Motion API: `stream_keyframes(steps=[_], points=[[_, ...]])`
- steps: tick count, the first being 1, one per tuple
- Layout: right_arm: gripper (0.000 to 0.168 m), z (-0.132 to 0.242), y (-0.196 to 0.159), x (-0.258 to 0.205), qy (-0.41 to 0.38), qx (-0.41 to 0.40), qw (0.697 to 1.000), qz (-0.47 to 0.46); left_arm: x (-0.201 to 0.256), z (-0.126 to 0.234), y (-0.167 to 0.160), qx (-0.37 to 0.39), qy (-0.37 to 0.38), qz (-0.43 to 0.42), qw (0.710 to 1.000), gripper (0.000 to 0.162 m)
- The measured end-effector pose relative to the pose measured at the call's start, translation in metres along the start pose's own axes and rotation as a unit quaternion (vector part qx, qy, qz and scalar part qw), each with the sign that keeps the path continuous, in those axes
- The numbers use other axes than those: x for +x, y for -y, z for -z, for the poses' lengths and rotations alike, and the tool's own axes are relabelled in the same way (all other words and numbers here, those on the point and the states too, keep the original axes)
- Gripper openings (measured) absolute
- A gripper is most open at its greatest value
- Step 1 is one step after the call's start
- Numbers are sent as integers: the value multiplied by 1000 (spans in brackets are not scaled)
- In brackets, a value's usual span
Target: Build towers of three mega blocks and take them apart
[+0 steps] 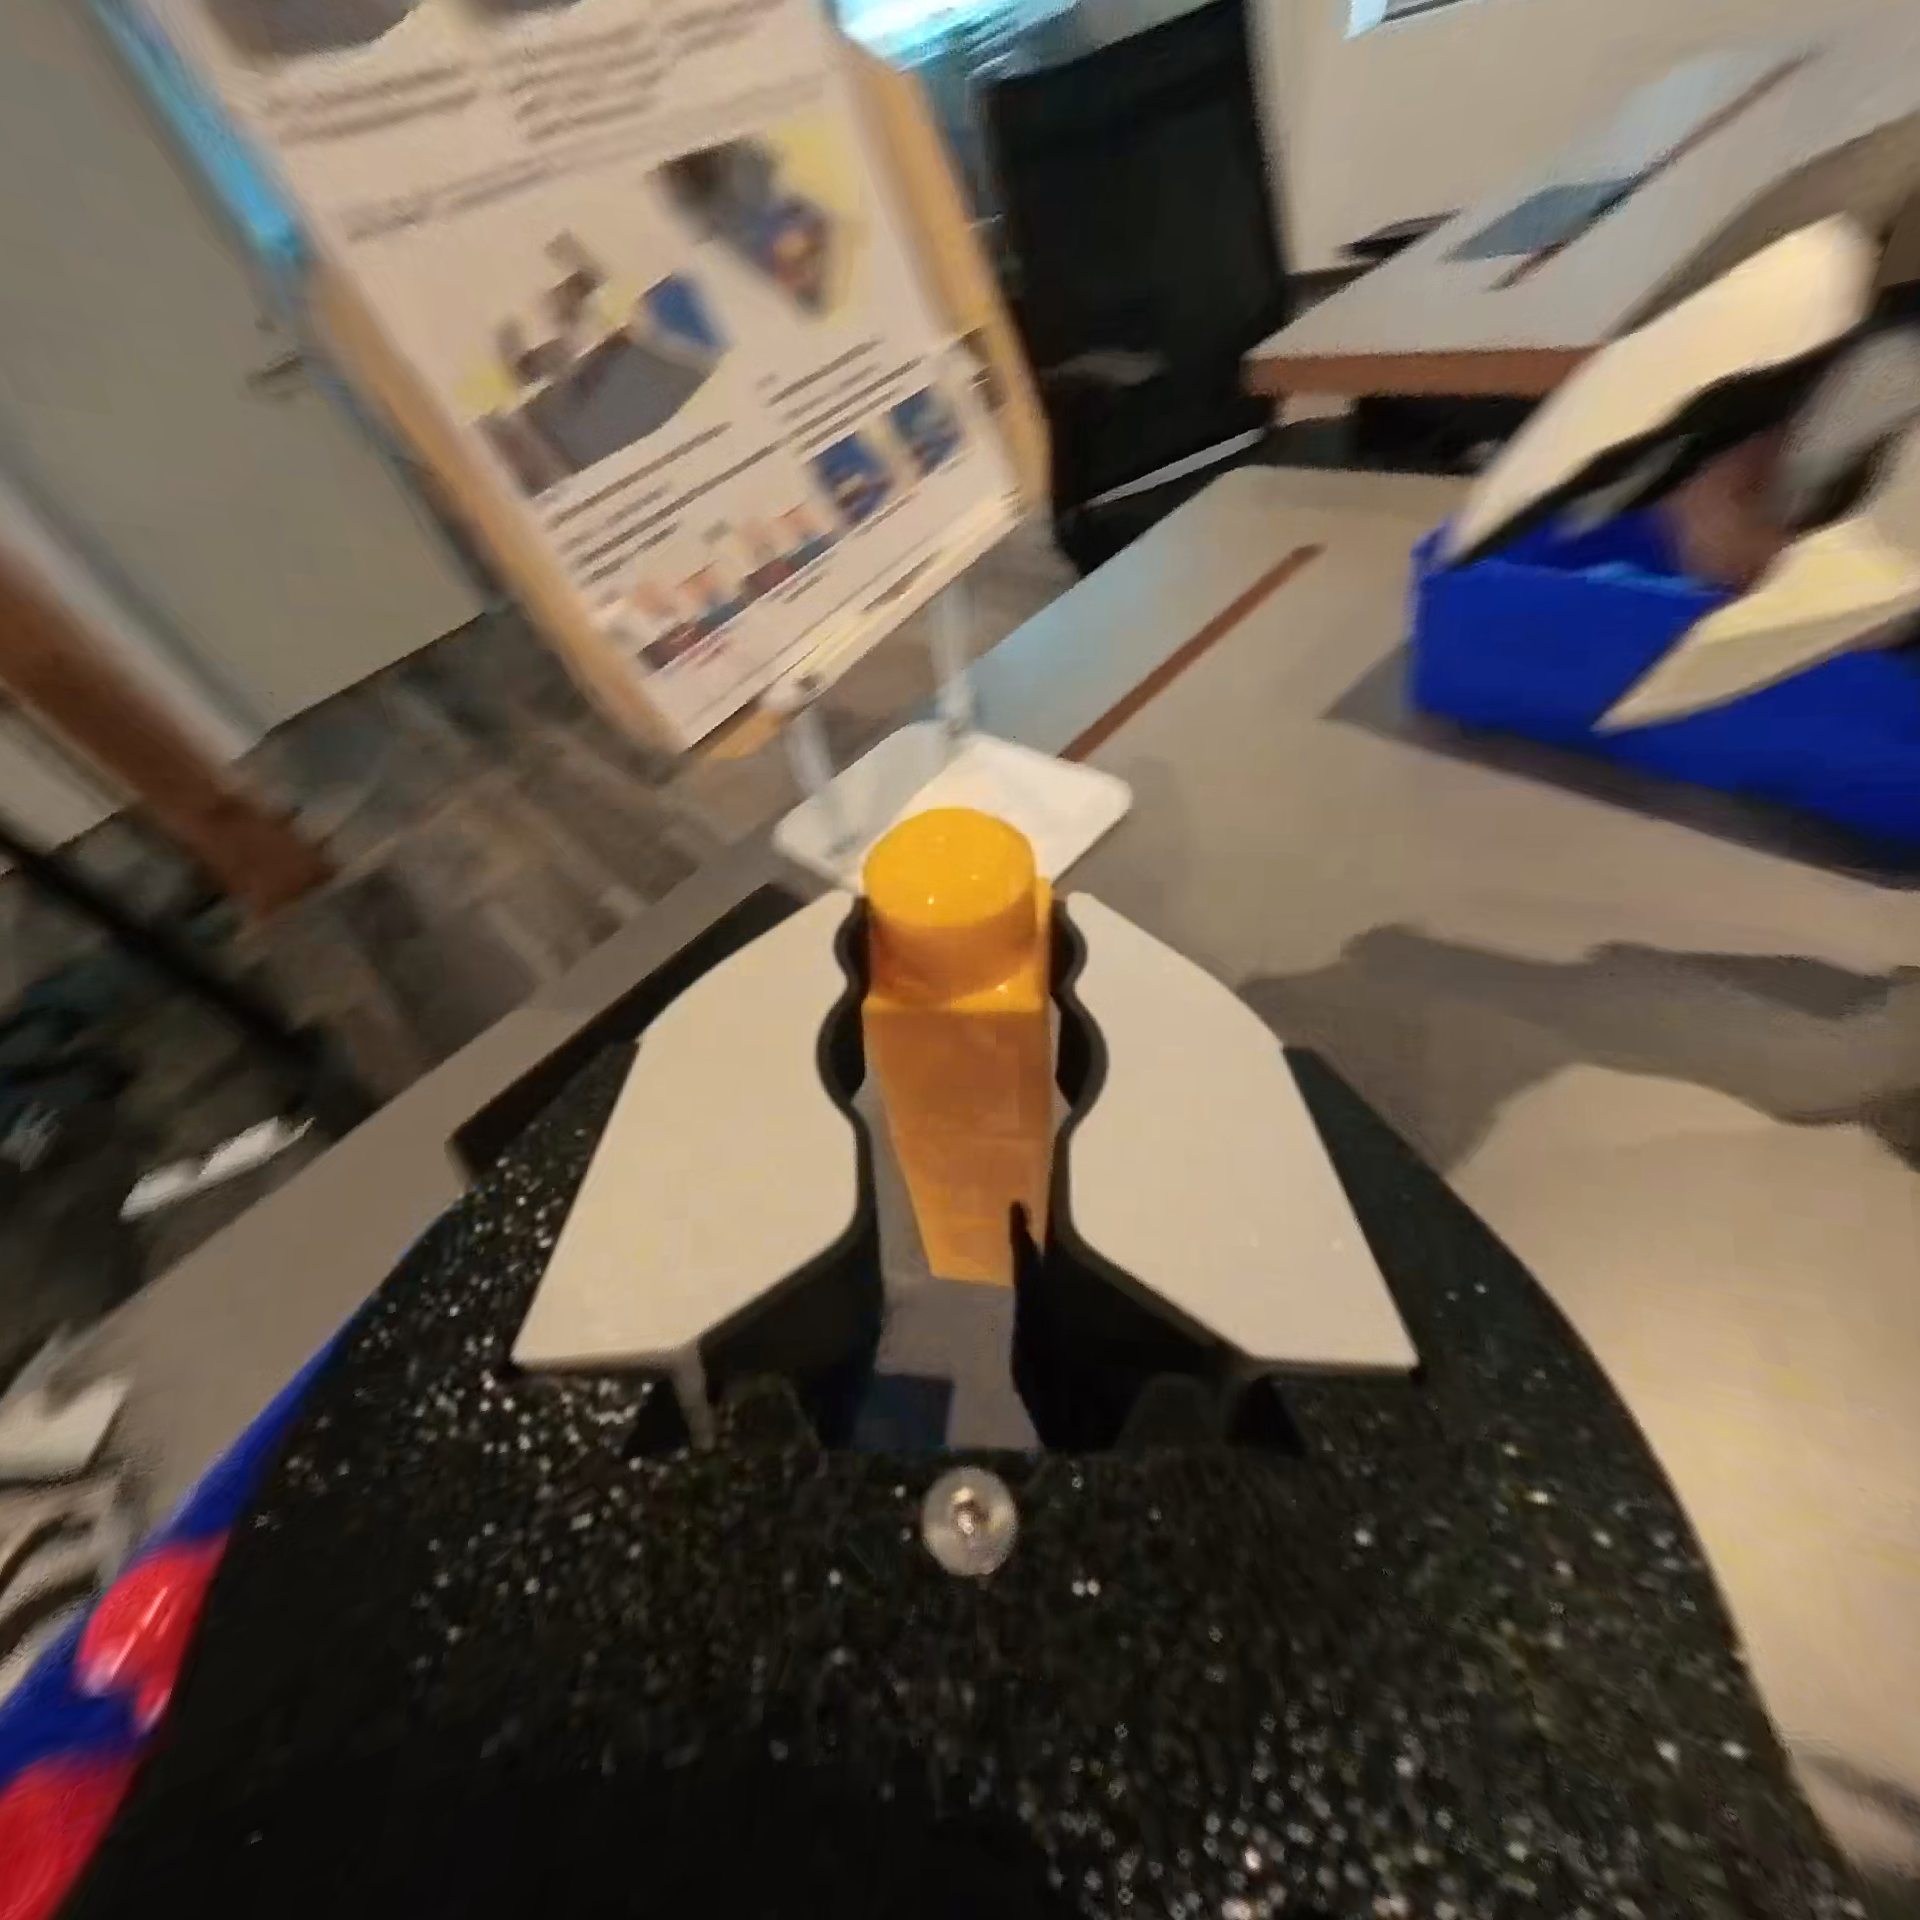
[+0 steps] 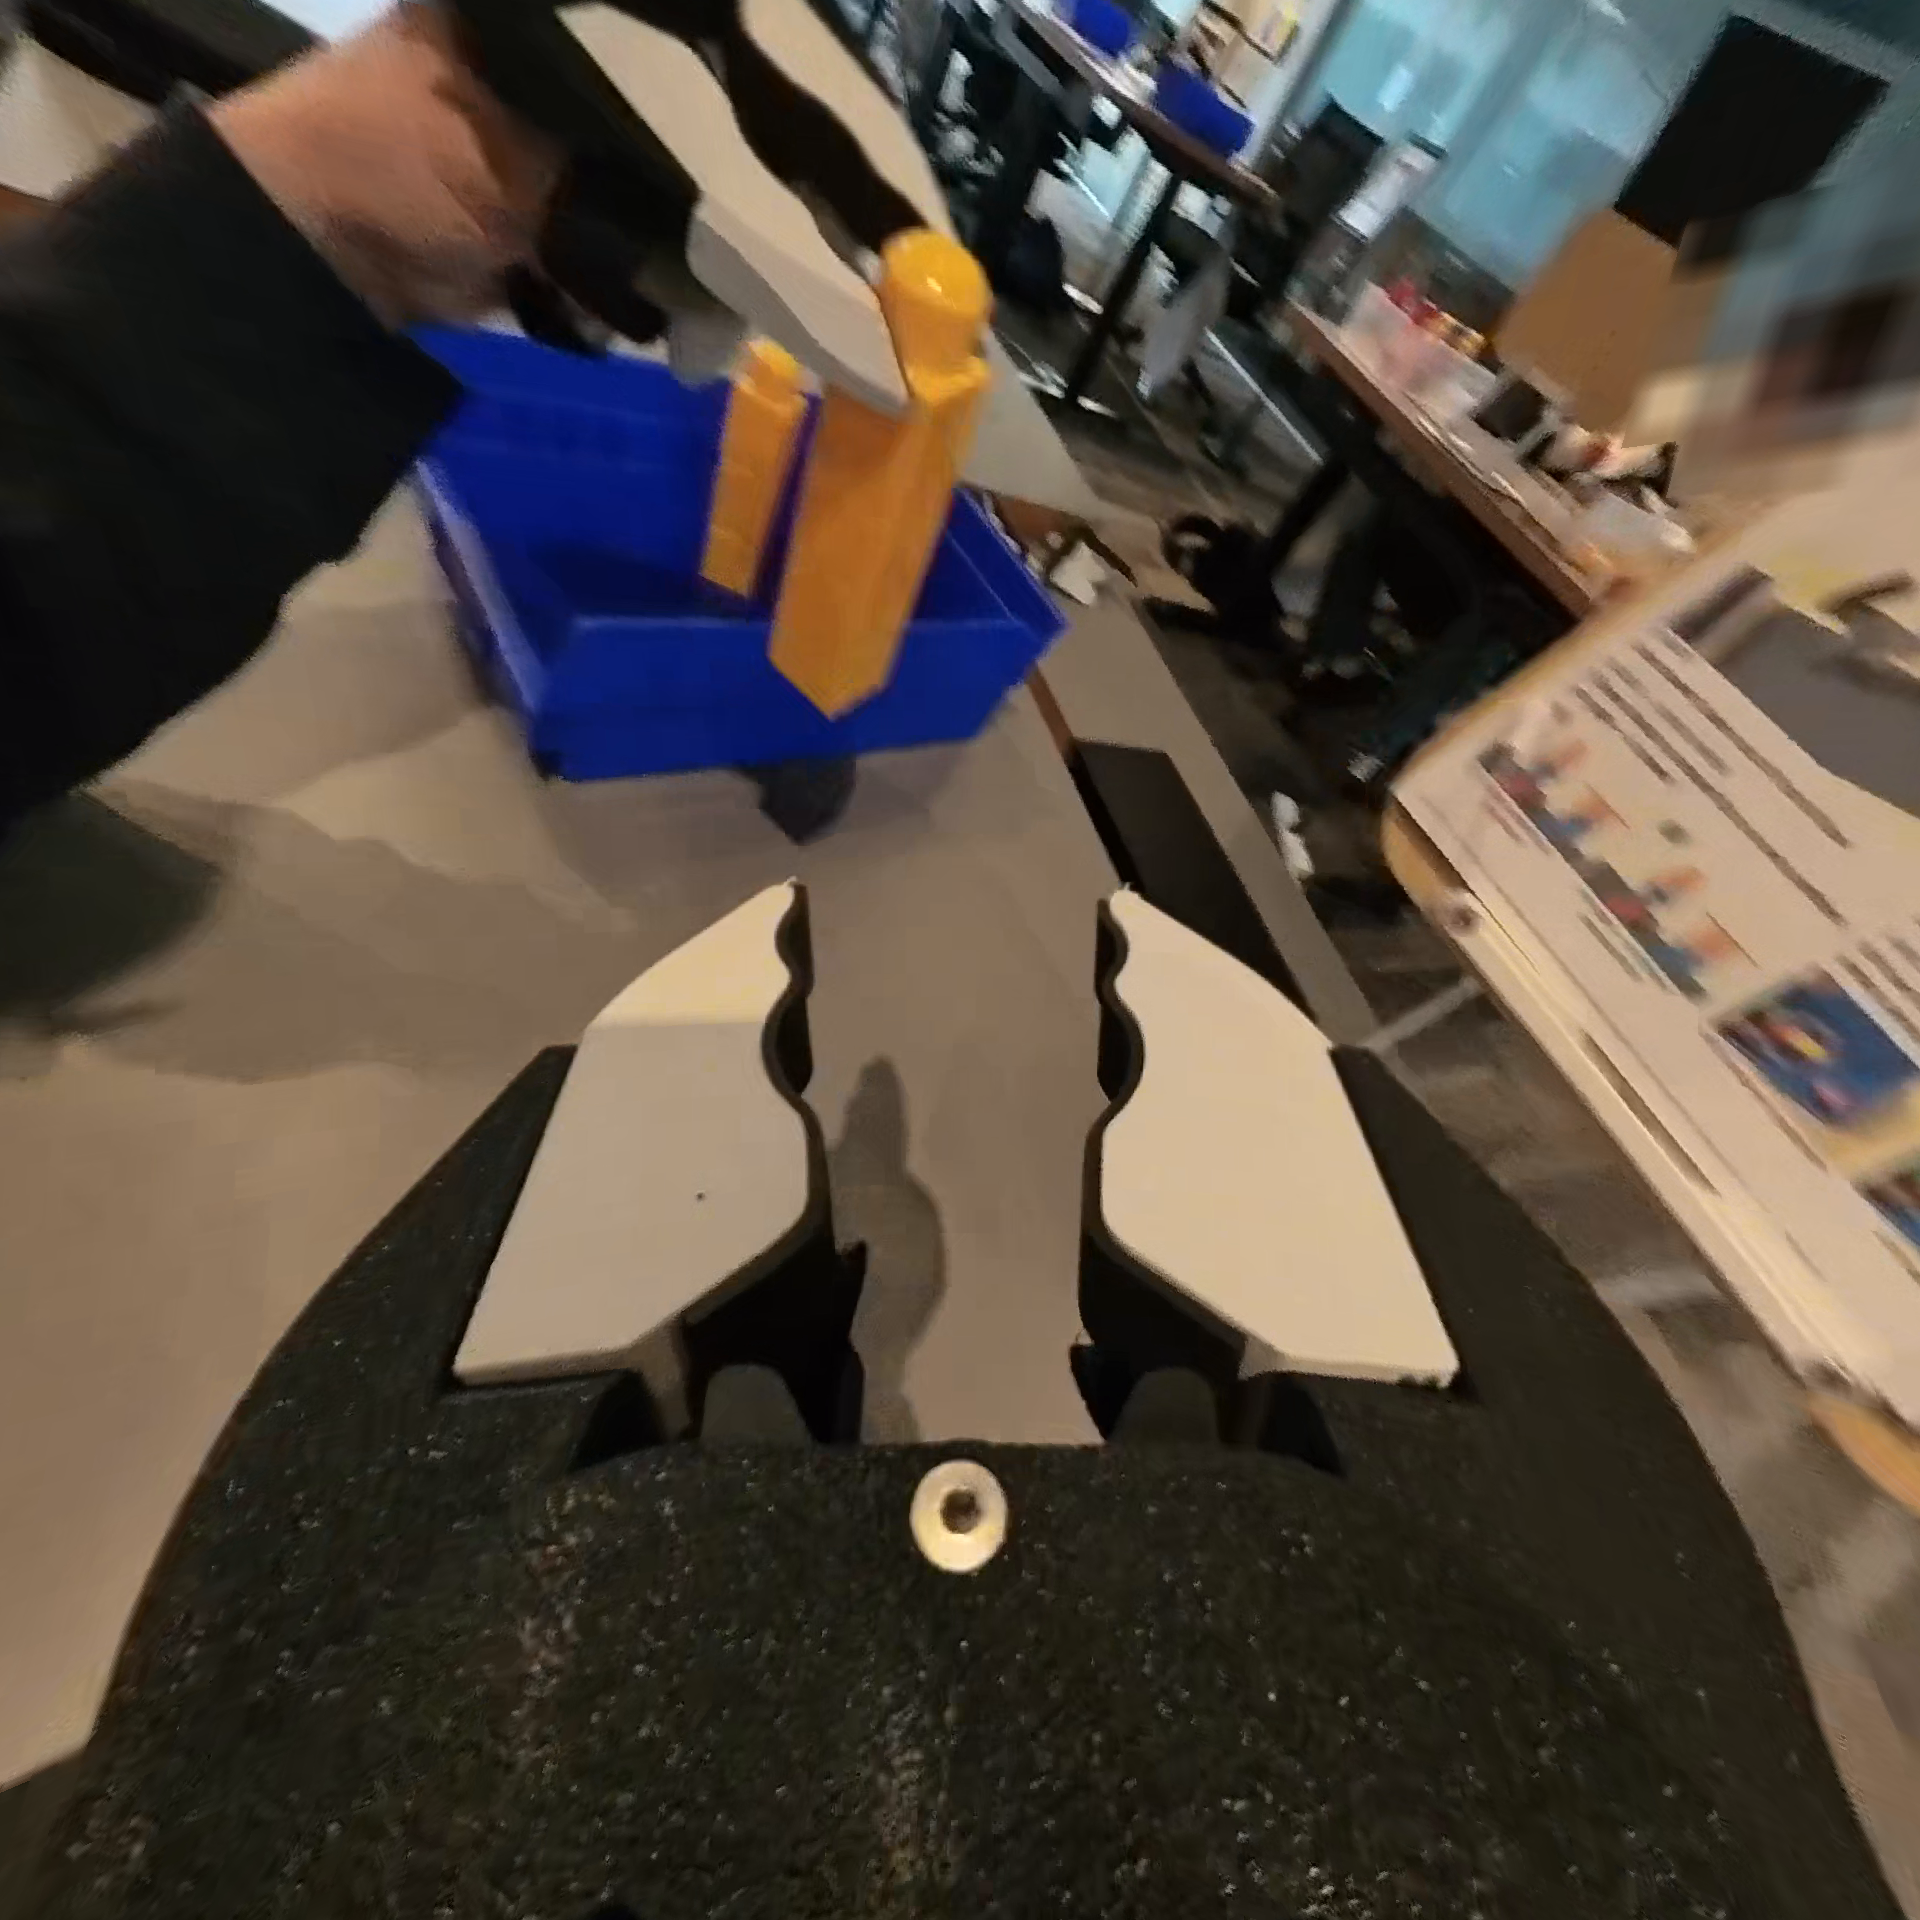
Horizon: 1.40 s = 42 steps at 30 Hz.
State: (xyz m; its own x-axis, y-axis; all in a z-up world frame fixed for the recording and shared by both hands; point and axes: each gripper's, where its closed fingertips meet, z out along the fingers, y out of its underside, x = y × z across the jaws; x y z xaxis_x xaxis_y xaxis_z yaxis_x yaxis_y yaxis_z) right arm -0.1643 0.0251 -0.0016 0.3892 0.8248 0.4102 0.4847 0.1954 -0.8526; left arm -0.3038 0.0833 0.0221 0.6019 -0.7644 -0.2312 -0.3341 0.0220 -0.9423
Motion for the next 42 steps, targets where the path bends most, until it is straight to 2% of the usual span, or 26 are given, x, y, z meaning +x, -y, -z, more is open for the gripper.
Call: stream_keyframes(steps=[4, 7, 9, 10, 13, 14, 17, 19, 22, 26, 28, 30, 31, 33, 35, 37, 39, 40, 42], points=[[68, -35, 14, -26, 69, 34, 997, -24, 68, -13, 26, 32, -134, -56, 989, 33], [71, -49, 17, -40, 106, 44, 993, -38, 104, -20, 35, 46, -207, -73, 974, 33], [61, -53, 17, -41, 105, 46, 993, -33, 116, -23, 38, 51, -230, -76, 969, 33], [47, -52, 18, -41, 105, 52, 993, -27, 119, -24, 39, 52, -237, -79, 967, 33], [41, -47, 21, -38, 103, 66, 992, -32, 124, -23, 43, 70, -244, -86, 963, 34], [39, -45, 22, -33, 95, 72, 992, -37, 123, -22, 46, 81, -240, -83, 964, 38], [38, -36, 24, -20, 76, 96, 991, -51, 109, -25, 45, 82, -205, -73, 972, 88], [38, -28, 29, -15, 77, 124, 987, -69, 104, -30, 34, 63, -199, -76, 975, 103], [38, -17, 39, -14, 93, 168, 977, -88, 106, -41, 21, 43, -227, -65, 971, 100], [38, -11, 47, -17, 110, 195, 970, -93, 126, -54, 13, 28, -282, -58, 957, 80], [38, -11, 47, -19, 113, 192, 971, -89, 135, -59, 13, 28, -291, -68, 954, 63], [37, -10, 46, -18, 111, 192, 972, -83, 145, -59, 11, 21, -311, -82, 947, 40], [39, -7, 48, -17, 110, 202, 969, -86, 147, -61, 10, 15, -312, -83, 946, 39], [55, 1, 55, -16, 121, 227, 961, -105, 151, -62, 2, -9, -320, -90, 943, 38], [59, 7, 56, -15, 131, 230, 958, -114, 152, -65, -6, -32, -317, -104, 942, 38], [57, 7, 50, -14, 121, 211, 965, -103, 156, -65, -8, -38, -326, -108, 938, 38], [50, 7, 44, -15, 115, 189, 971, -85, 160, -64, -6, -36, -333, -106, 936, 38], [41, 8, 43, -17, 119, 183, 973, -76, 160, -64, -7, -40, -333, -105, 936, 38], [38, 9, 42, -18, 107, 169, 978, -55, 160, -66, -7, -44, -333, -99, 937, 37]])
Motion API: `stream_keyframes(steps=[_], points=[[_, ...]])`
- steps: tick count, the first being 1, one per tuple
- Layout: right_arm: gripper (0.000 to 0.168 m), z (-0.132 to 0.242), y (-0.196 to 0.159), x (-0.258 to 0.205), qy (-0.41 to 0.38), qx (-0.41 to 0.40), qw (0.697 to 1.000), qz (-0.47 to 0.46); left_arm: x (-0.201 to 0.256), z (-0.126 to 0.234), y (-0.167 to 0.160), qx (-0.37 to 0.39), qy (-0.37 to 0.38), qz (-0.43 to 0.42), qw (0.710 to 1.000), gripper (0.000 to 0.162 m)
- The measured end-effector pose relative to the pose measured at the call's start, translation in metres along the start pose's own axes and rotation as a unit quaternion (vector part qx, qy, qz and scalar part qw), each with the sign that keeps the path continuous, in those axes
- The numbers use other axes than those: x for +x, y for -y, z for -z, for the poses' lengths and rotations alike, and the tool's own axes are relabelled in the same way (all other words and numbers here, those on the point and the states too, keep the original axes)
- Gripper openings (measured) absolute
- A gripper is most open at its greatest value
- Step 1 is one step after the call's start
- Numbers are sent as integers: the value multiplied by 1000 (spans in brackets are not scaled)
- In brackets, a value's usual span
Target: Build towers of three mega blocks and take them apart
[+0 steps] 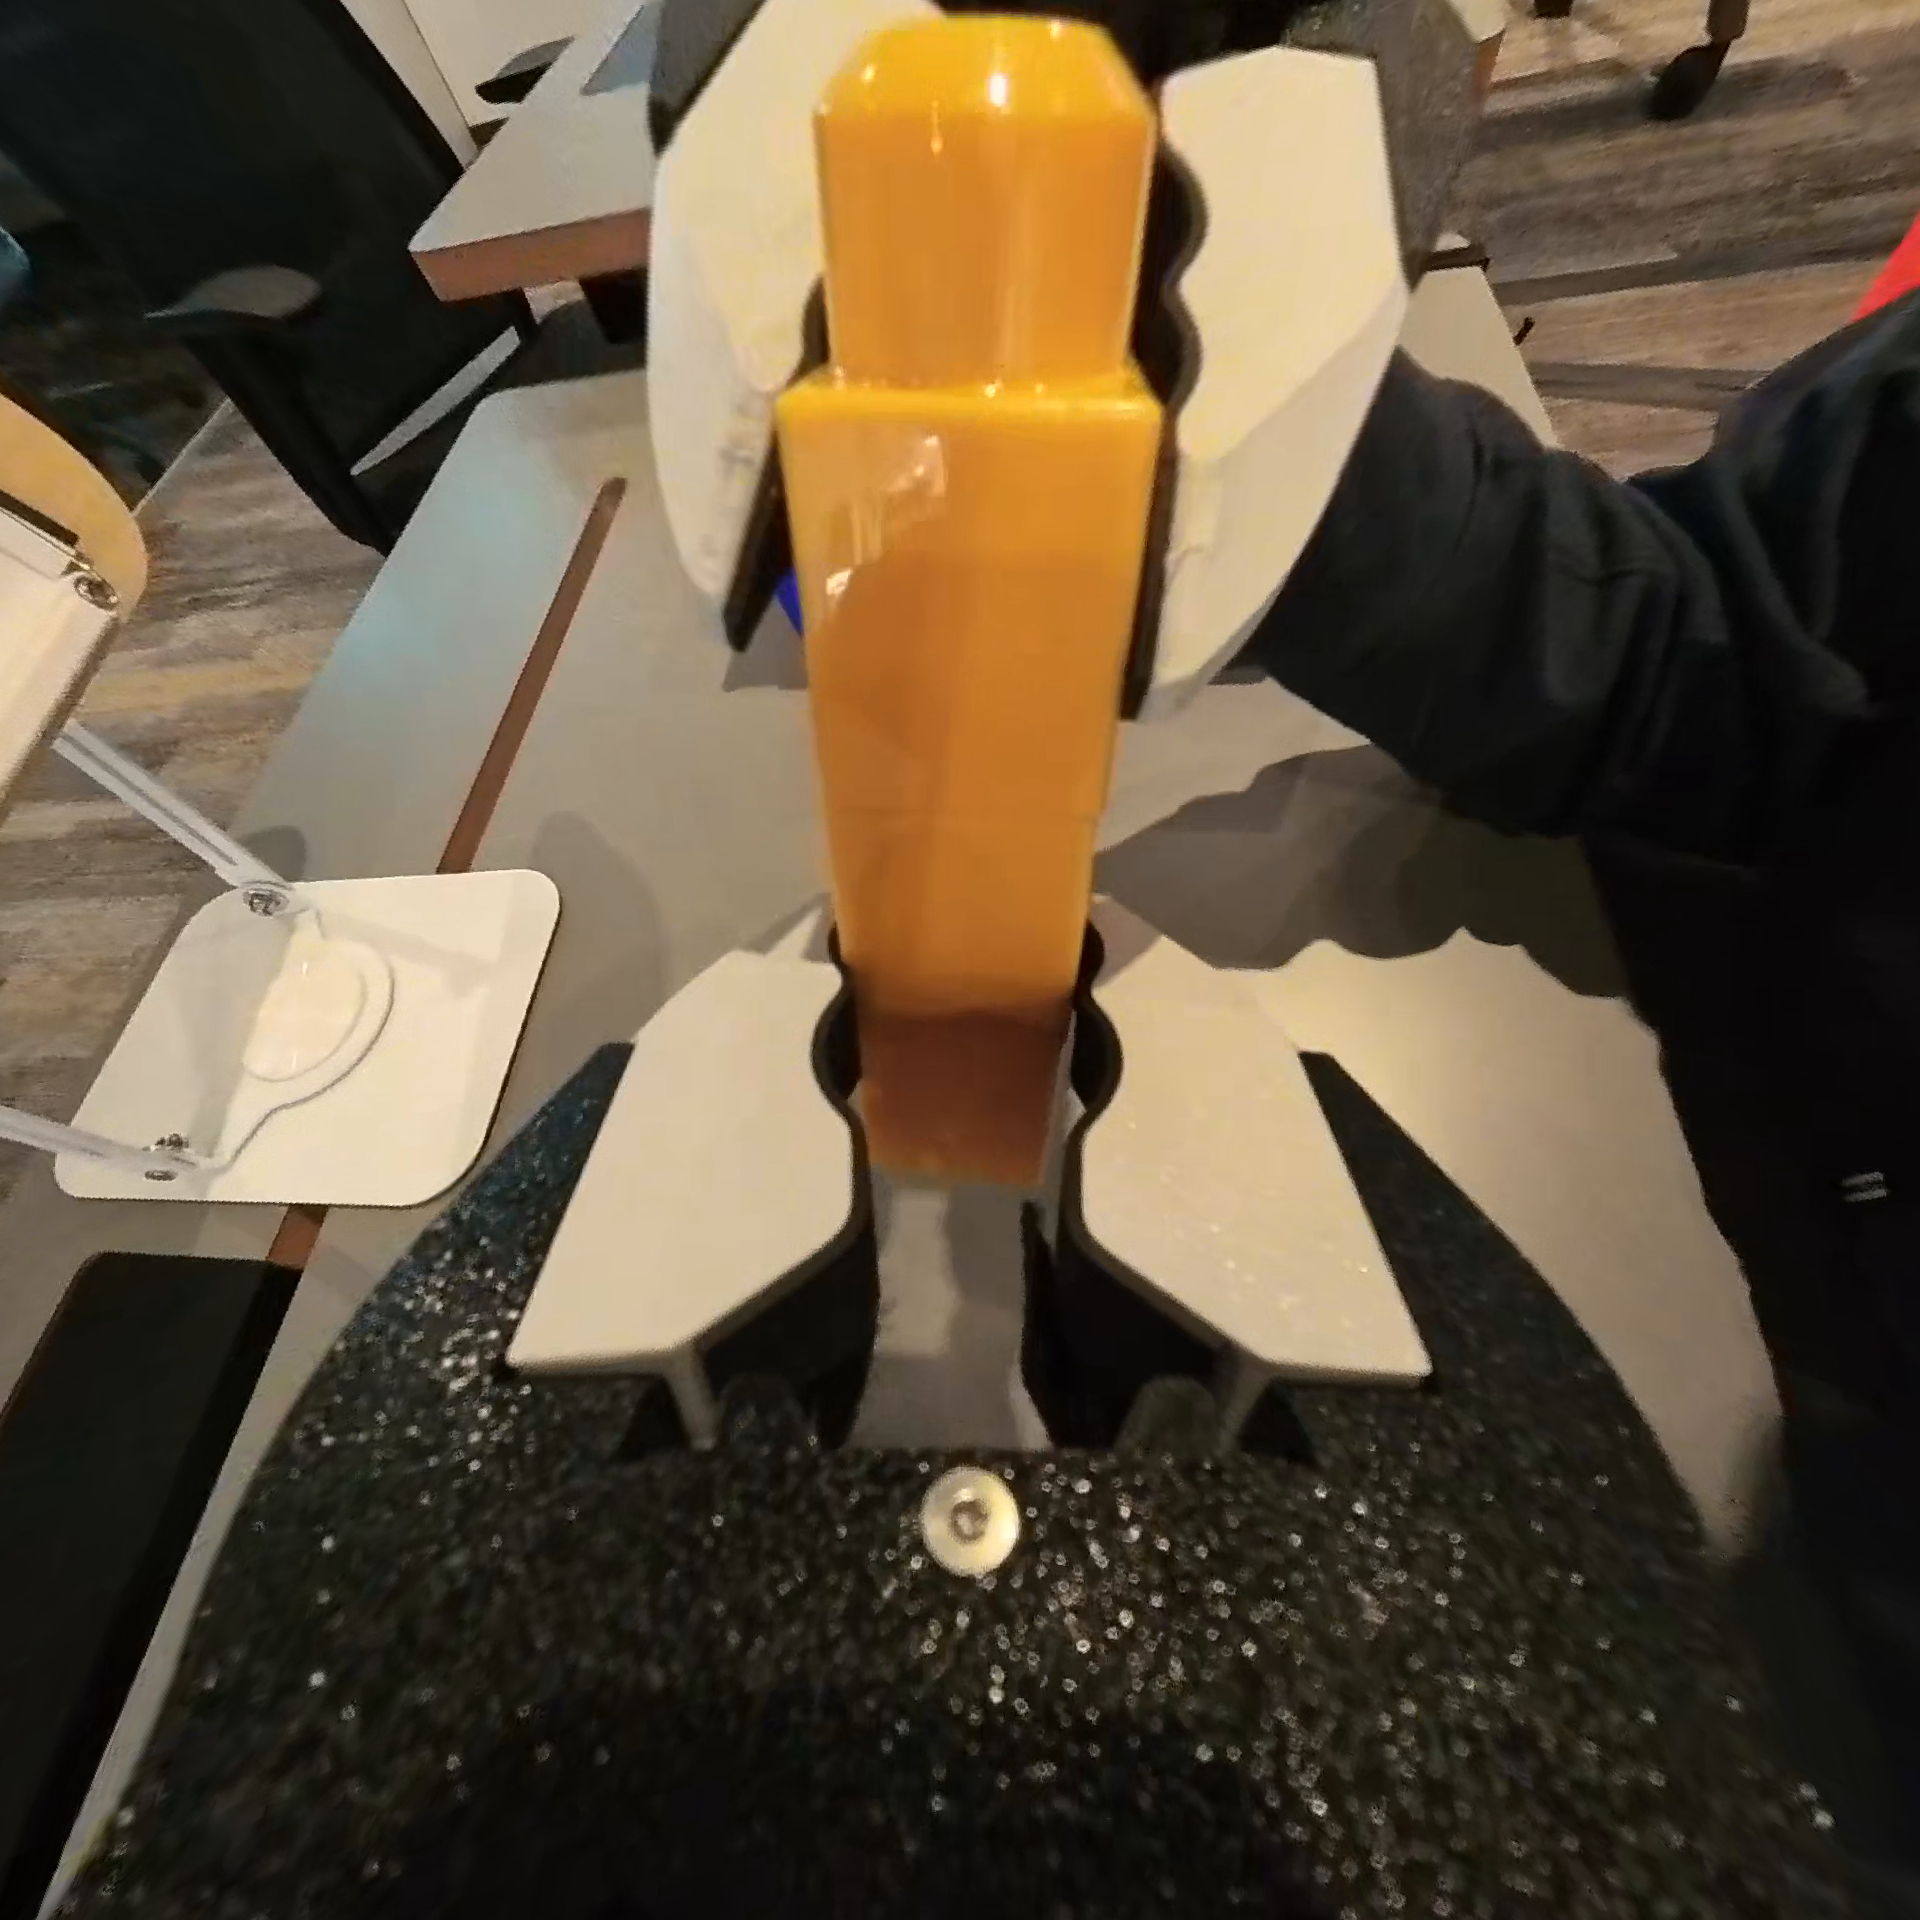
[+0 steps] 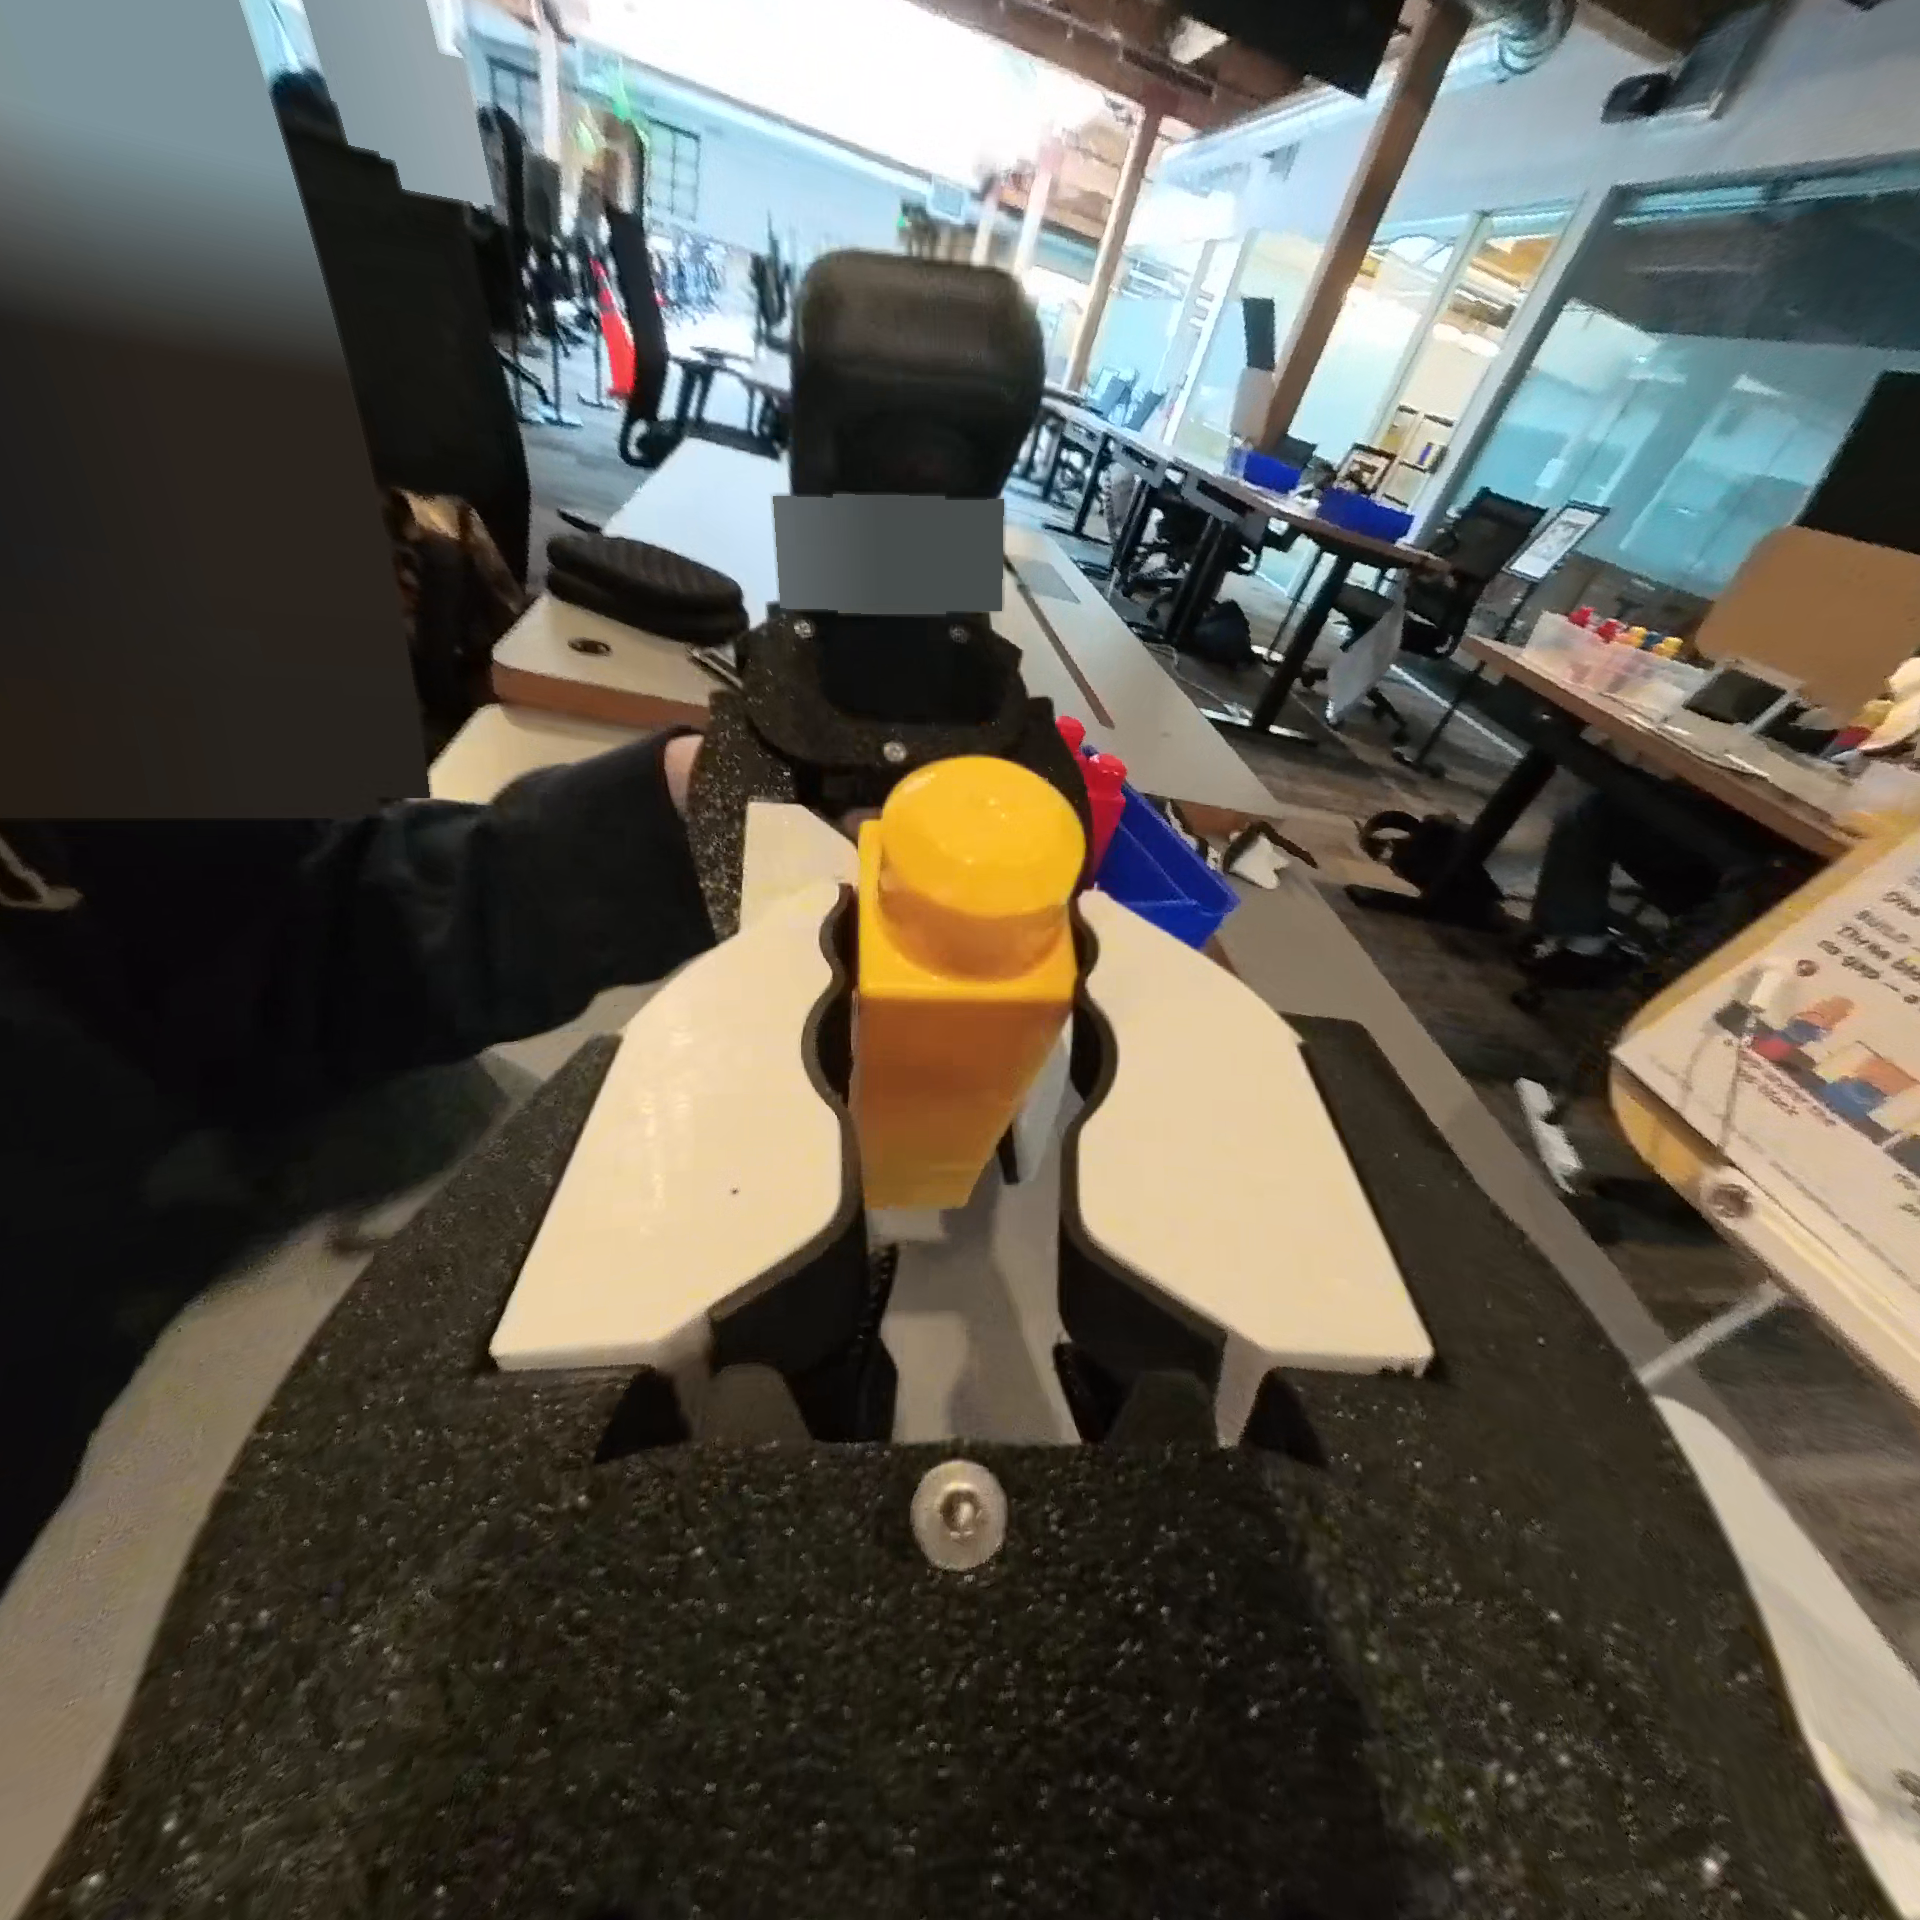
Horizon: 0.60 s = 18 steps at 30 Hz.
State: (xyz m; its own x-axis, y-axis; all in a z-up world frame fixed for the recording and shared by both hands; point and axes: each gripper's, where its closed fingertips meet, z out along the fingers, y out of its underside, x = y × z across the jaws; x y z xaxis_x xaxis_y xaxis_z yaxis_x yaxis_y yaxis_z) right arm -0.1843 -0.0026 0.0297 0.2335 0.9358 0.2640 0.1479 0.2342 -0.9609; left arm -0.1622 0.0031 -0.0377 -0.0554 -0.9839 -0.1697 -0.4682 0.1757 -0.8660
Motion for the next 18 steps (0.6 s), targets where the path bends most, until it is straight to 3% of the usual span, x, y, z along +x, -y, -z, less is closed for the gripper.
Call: stream_keyframes(steps=[7, 11, 15, 18], points=[[38, 5, 8, 0, -95, -45, 970, 219, -7, -6, 6, 9, 36, -15, 999, 37], [37, 27, 27, 15, -239, -63, 877, 412, -10, -4, -1, 7, 13, 41, 999, 36], [37, 75, 5, 46, -306, -188, 881, 307, -18, 3, -4, 13, 31, 46, 998, 36], [37, 150, -34, 72, -397, -333, 834, 190, -21, 7, -1, 20, 47, 32, 998, 37]])
